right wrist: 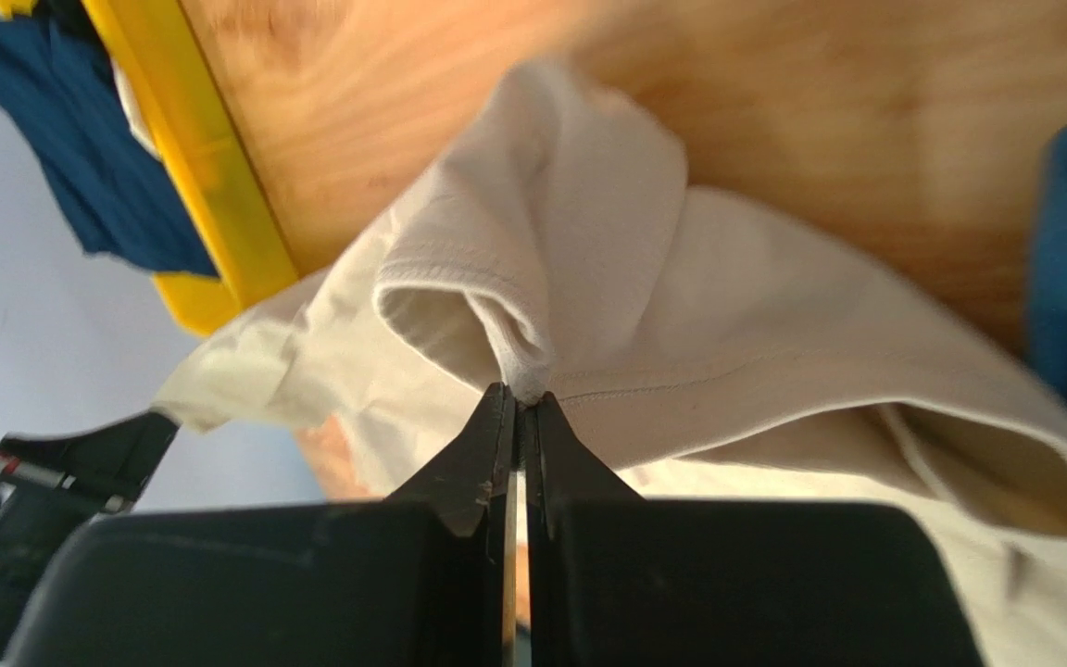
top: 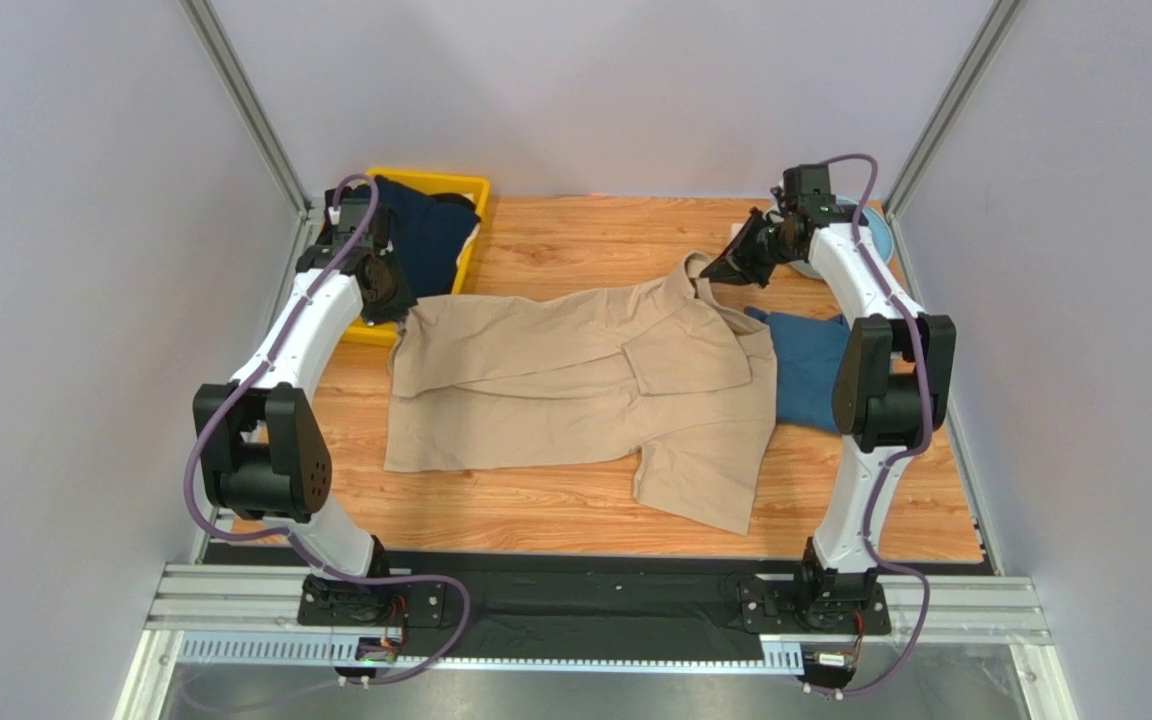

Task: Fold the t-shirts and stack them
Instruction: Flatten out the tshirt

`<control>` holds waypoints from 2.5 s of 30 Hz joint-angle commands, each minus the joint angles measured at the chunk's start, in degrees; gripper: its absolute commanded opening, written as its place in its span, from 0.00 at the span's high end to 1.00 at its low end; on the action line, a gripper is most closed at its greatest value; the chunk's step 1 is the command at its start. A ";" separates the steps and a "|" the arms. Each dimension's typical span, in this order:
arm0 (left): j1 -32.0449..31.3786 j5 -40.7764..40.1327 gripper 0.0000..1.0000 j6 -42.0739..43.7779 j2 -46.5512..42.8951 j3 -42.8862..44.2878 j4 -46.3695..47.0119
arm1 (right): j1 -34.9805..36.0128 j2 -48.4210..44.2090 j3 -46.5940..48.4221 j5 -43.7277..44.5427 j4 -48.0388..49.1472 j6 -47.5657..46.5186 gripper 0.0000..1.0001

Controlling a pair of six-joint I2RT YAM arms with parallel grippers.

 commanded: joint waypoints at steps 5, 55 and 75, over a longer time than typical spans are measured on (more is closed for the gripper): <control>0.52 0.06 1.00 3.54 -0.33 4.40 0.41 | -6.19 5.06 10.92 9.65 -5.12 -6.16 0.79; -1.94 13.44 0.56 0.12 -18.35 -13.17 0.76 | -3.91 -2.42 -16.58 9.56 -8.40 -18.38 0.70; -2.29 11.25 0.51 0.47 -14.84 -15.72 0.84 | -3.12 -9.35 -14.48 1.30 -9.01 -15.22 1.00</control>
